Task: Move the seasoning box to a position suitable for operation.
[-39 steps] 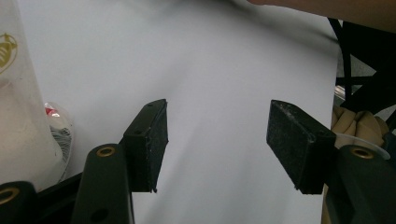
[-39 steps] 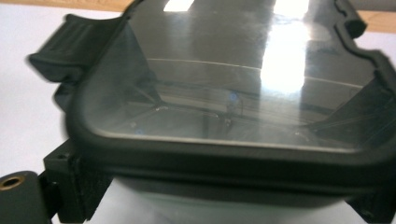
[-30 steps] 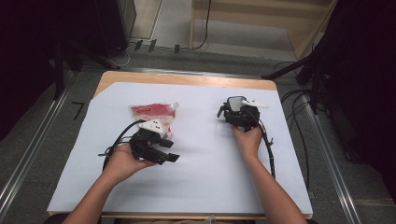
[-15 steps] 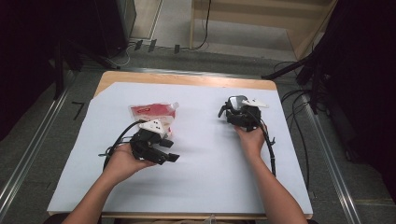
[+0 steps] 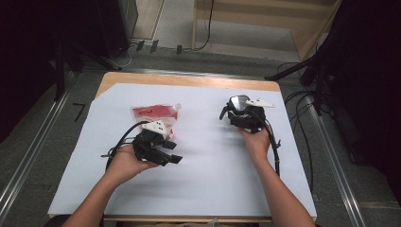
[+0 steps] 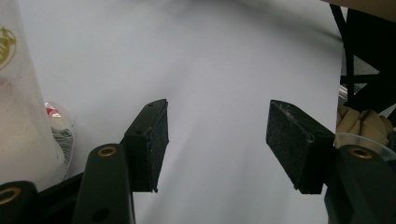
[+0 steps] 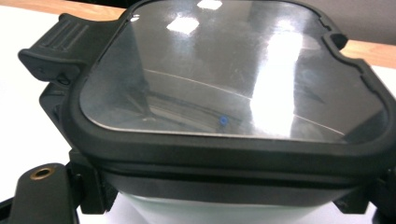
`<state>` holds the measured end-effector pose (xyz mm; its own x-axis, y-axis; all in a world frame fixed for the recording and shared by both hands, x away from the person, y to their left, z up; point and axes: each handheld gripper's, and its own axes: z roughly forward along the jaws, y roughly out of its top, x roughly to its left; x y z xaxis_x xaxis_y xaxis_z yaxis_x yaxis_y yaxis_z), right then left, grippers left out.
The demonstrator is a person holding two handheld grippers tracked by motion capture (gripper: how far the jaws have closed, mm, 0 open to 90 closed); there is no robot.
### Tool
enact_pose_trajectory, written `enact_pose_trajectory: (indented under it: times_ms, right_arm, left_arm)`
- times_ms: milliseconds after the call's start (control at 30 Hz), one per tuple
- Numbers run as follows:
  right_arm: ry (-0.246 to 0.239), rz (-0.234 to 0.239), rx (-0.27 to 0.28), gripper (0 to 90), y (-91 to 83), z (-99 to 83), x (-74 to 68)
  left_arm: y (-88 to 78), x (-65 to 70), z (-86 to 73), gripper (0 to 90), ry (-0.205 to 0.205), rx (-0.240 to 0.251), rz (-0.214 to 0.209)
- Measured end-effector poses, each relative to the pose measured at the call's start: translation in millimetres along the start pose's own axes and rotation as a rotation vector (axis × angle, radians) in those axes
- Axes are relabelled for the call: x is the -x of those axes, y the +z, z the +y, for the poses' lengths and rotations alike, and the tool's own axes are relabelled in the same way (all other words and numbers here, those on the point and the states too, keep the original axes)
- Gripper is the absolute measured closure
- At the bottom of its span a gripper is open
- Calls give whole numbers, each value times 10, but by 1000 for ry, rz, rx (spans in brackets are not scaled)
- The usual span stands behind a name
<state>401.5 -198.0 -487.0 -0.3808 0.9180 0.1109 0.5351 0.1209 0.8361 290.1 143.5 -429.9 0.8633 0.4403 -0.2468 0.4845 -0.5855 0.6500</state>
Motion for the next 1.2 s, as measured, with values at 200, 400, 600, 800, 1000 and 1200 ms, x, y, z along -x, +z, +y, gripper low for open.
enact_pose_trajectory:
  times_ms: [200, 400, 600, 800, 1000, 1200]
  right_arm:
    - [-53, 58, -3, 153, -132, 38, -169]
    - [-80, 98, 4, 153, -223, 58, -289]
    - [-80, 152, -1, 153, -359, 43, -402]
    - [-106, 189, -15, 153, -488, -21, -512]
    - [-128, 226, -22, 153, -637, -127, -631]
    - [-175, 256, -51, 153, -728, -307, -744]
  left_arm:
    - [11, -20, 3, 401, -4, 10, -10]
    - [2, -35, 10, 400, -6, 5, 1]
    - [-8, -46, 10, 400, -8, 19, 3]
    - [-6, -53, 2, 404, -9, 16, 4]
    - [-10, -54, 1, 405, -8, 17, 5]
    - [-29, -57, 8, 411, -9, 22, 9]
